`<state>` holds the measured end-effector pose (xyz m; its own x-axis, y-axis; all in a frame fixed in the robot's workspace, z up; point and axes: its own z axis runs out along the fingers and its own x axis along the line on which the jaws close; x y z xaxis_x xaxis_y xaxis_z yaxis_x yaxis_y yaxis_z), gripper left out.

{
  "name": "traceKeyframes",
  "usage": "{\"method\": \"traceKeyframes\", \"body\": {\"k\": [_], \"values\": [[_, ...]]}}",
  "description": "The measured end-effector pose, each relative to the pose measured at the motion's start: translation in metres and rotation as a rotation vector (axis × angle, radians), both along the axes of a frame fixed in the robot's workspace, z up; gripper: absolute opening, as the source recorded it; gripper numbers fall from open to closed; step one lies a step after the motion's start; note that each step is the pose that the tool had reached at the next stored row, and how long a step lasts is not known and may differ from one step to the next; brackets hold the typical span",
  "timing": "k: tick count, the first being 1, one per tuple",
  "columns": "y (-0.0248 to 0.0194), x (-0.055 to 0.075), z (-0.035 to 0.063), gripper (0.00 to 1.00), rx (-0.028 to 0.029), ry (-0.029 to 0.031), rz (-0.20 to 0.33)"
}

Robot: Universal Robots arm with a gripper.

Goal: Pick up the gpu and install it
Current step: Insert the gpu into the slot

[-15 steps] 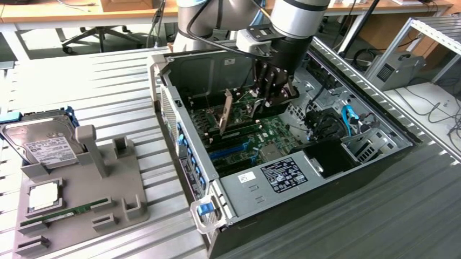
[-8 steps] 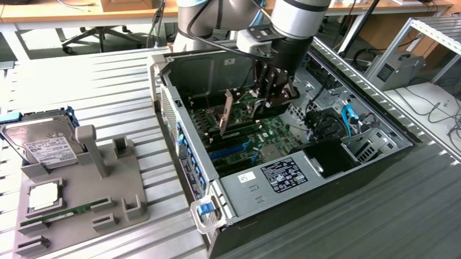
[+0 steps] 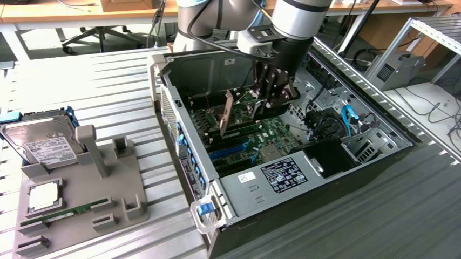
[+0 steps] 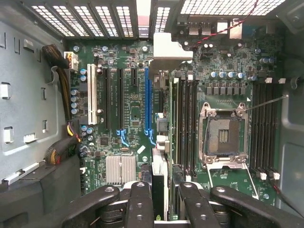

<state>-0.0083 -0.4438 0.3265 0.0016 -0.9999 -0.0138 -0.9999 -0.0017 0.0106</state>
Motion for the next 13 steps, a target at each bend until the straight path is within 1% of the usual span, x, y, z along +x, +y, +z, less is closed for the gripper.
{"method": "traceKeyframes", "body": {"k": [5, 13], "values": [[-0.0009, -0.0002, 0.0, 0.27, 0.0001, 0.0, 0.0], [-0.0038, -0.0003, -0.0001, 0.27, 0.0, 0.0, 0.0]]}}
